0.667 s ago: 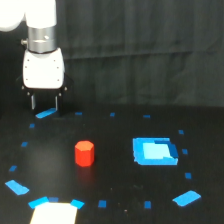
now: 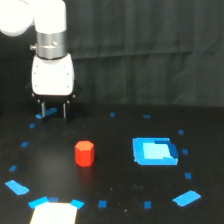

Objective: Pick up the red object from the table

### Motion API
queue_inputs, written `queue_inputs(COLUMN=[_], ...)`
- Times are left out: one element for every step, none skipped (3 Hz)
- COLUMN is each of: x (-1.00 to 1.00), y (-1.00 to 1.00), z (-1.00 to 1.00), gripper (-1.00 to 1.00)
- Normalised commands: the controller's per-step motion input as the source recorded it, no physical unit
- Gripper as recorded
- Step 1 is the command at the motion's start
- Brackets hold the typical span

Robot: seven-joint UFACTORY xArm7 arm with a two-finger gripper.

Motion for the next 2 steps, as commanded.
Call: queue_inputs(x=[0.81,1.00], y=[-1.00,-1.00], z=[-1.00,-0.70], gripper=[-0.63,1.00])
